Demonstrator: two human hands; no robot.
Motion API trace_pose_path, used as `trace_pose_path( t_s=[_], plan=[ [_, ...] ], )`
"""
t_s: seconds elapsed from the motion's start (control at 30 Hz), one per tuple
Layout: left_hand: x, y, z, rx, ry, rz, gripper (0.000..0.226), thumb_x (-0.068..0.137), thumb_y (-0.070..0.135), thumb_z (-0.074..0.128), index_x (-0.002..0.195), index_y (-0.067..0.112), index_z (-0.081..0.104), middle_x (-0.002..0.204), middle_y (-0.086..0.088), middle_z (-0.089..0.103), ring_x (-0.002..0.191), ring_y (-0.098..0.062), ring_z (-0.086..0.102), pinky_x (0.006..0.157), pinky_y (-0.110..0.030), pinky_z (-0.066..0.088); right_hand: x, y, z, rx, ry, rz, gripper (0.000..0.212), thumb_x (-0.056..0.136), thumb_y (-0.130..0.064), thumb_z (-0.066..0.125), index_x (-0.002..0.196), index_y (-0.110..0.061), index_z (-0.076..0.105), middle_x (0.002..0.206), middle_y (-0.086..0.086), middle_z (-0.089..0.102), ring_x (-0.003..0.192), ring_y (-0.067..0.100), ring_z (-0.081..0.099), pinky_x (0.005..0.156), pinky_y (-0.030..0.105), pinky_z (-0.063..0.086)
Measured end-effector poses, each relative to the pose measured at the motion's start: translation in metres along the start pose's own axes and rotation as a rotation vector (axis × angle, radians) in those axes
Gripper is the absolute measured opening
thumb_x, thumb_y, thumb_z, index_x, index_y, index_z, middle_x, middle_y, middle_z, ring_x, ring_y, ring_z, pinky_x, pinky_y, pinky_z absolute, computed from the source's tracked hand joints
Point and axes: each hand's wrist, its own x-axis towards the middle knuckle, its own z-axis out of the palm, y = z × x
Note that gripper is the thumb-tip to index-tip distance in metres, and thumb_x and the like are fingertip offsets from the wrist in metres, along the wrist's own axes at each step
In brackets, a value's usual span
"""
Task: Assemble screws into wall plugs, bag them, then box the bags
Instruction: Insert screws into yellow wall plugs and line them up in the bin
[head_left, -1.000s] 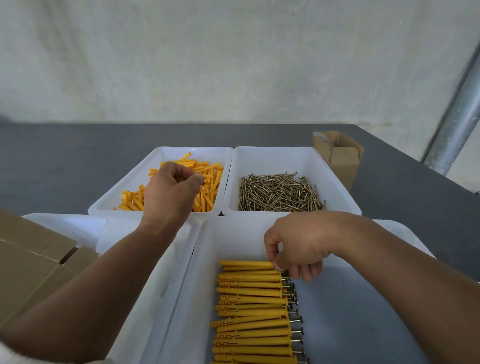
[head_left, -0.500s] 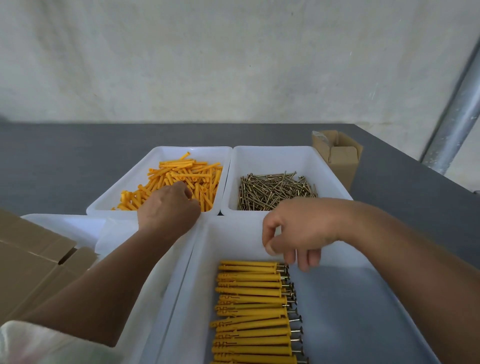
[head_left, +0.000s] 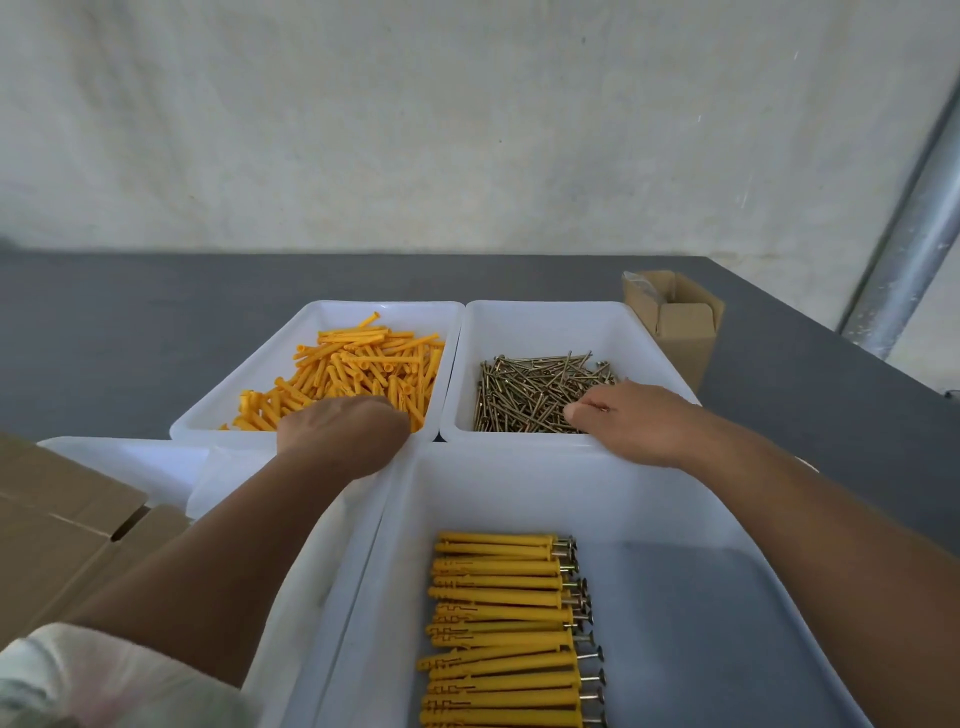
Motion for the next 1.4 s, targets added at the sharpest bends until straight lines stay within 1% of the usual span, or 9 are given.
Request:
trace_pose_path(
  t_s=[0.1,0.2,0.3,0.47,0.57,0.77,0.97,1.17,1.4],
  plan=[
    [0.003,0.002,-0.002,0.037,-0.043,-0.003,0.034,0.093,0.035,0.035,0.117,0.038,0.058,0.124,0.010,0.059,0.103,-0.018,0.051,0.074,-0.035,0.029,0.006,-0.003,0.003,-0.068,-0.082,0.038,0.055,0.101,-0.059,0.023,0.138,-0.028,0.049,0.143,0.001,0.049,0.130,0.025,0.045,0.105,0.044,0.038],
    [0.005,0.004,-0.005,0.037,-0.087,-0.023,0.037,0.092,0.040,0.034,0.122,0.038,0.056,0.130,0.008,0.056,0.111,-0.020,0.050,0.079,-0.038,0.027,0.010,-0.004,0.002,-0.082,-0.132,0.038,0.052,0.102,-0.053,0.023,0.145,-0.030,0.043,0.152,0.000,0.041,0.137,0.025,0.038,0.108,0.040,0.033],
    [0.007,0.005,-0.005,0.027,-0.109,-0.036,0.039,0.089,0.040,0.036,0.122,0.036,0.057,0.131,0.006,0.055,0.116,-0.023,0.049,0.081,-0.040,0.026,0.014,-0.005,0.002,-0.131,-0.218,-0.024,0.045,0.105,-0.035,0.022,0.131,-0.018,0.055,0.141,0.002,0.051,0.127,0.023,0.045,0.101,0.036,0.034],
    [0.010,0.003,-0.001,-0.018,-0.040,-0.027,0.026,0.087,0.038,0.041,0.099,0.030,0.062,0.108,0.008,0.061,0.088,-0.016,0.048,0.066,-0.034,0.027,0.022,0.000,0.005,-0.165,-0.230,-0.026,0.034,0.100,-0.023,0.027,0.103,-0.013,0.059,0.118,0.006,0.060,0.105,0.023,0.053,0.095,0.038,0.042],
    [0.011,0.002,0.002,-0.025,-0.002,-0.033,0.022,0.084,0.038,0.043,0.090,0.029,0.062,0.095,0.009,0.061,0.076,-0.012,0.048,0.055,-0.029,0.021,0.025,0.000,0.007,-0.157,-0.230,-0.022,0.031,0.098,-0.019,0.029,0.098,-0.011,0.059,0.114,0.008,0.060,0.099,0.024,0.052,0.085,0.036,0.041],
    [0.012,0.002,0.005,-0.058,0.047,-0.058,0.019,0.079,0.038,0.047,0.081,0.026,0.061,0.083,0.007,0.061,0.071,-0.014,0.050,0.053,-0.028,0.022,0.028,0.003,0.009,-0.114,-0.181,0.017,0.031,0.097,-0.028,0.030,0.073,-0.020,0.047,0.087,0.000,0.056,0.078,0.015,0.047,0.073,0.033,0.038],
    [0.012,0.001,0.006,-0.072,0.082,-0.060,0.019,0.079,0.040,0.046,0.084,0.028,0.060,0.083,0.008,0.058,0.070,-0.012,0.047,0.054,-0.029,0.022,0.026,0.000,0.009,-0.131,-0.187,0.001,0.033,0.100,-0.025,0.029,0.071,-0.020,0.045,0.082,-0.002,0.051,0.073,0.011,0.043,0.065,0.029,0.032],
    [0.010,0.001,0.006,-0.129,0.128,-0.062,0.014,0.077,0.036,0.049,0.085,0.029,0.058,0.082,0.007,0.060,0.071,-0.012,0.050,0.061,-0.032,0.029,0.026,0.001,0.009,-0.166,-0.187,-0.006,0.030,0.098,-0.023,0.029,0.073,-0.020,0.046,0.084,-0.004,0.050,0.087,0.018,0.048,0.078,0.033,0.036],
    [0.007,0.002,0.004,-0.192,0.158,-0.058,0.012,0.078,0.029,0.049,0.088,0.030,0.056,0.080,0.007,0.062,0.074,-0.014,0.054,0.064,-0.032,0.036,0.021,-0.006,0.005,-0.172,-0.186,-0.004,0.031,0.099,-0.017,0.033,0.110,-0.007,0.060,0.100,0.007,0.051,0.097,0.026,0.048,0.085,0.037,0.040]
  ],
)
